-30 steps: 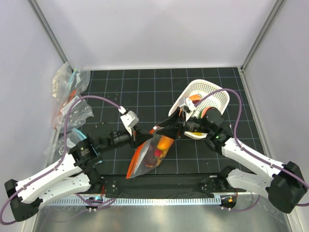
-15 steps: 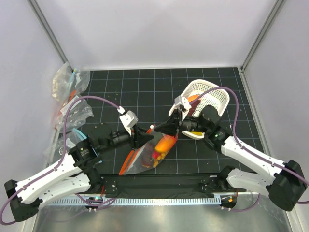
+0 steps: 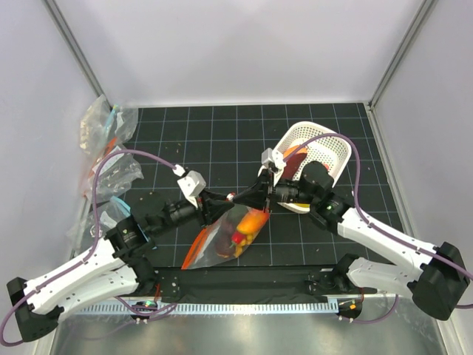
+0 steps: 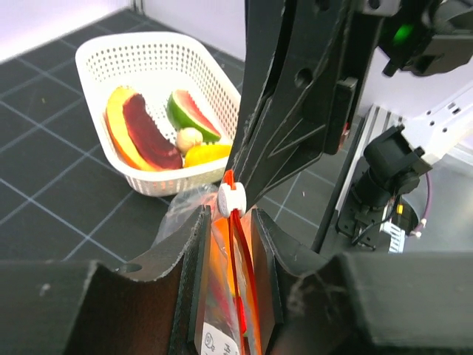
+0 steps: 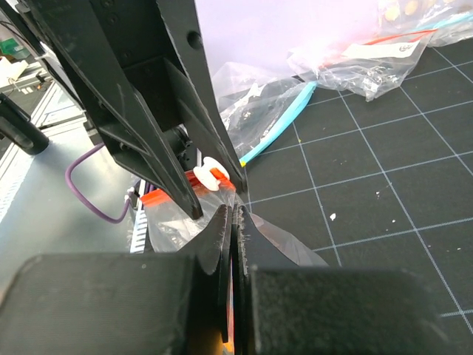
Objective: Place the food in the zip-top bag and seal the zipper
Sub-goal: Zip the zipper food storage bag at the center of the board.
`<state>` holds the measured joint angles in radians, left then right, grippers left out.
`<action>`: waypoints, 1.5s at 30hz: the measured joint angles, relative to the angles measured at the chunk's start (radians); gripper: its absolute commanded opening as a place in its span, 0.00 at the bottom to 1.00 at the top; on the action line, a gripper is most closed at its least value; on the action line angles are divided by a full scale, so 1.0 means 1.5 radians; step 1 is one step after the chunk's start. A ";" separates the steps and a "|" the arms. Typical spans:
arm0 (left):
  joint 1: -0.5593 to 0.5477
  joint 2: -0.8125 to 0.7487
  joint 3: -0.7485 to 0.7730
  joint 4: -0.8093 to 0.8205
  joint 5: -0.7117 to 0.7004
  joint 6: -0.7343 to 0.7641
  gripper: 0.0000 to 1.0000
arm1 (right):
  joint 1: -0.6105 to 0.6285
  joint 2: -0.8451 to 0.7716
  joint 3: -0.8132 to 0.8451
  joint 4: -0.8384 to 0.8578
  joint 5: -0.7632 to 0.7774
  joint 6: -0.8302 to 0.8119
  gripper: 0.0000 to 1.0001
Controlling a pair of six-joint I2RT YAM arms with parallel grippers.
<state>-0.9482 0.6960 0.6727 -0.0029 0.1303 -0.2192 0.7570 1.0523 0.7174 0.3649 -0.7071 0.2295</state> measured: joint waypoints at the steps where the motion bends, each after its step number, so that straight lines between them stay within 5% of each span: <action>1: 0.000 -0.007 -0.005 0.008 0.000 0.002 0.31 | 0.001 0.002 0.001 0.000 0.000 -0.001 0.01; 9: 0.000 -0.031 -0.015 0.045 0.002 0.012 0.38 | 0.008 0.015 0.010 -0.006 0.008 -0.009 0.01; 17: 0.000 -0.031 -0.015 0.045 0.003 0.012 0.32 | 0.021 0.028 0.017 -0.020 0.013 -0.012 0.01; 29: 0.000 -0.021 -0.015 0.045 0.003 0.012 0.41 | 0.025 0.028 0.018 -0.028 0.022 -0.012 0.01; 32: 0.000 -0.018 -0.015 0.044 0.003 0.012 0.34 | 0.025 0.028 0.018 -0.030 0.022 -0.012 0.01; 38: 0.000 -0.017 -0.015 0.042 -0.014 0.010 0.01 | 0.026 0.026 0.018 -0.031 0.022 -0.012 0.01; 45: 0.000 -0.018 -0.015 0.042 -0.021 0.009 0.01 | 0.026 0.017 0.017 -0.035 0.036 -0.012 0.01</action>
<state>-0.9482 0.6697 0.6502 0.0601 0.0990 -0.2050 0.7959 1.0771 0.7433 0.3122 -0.6537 0.2108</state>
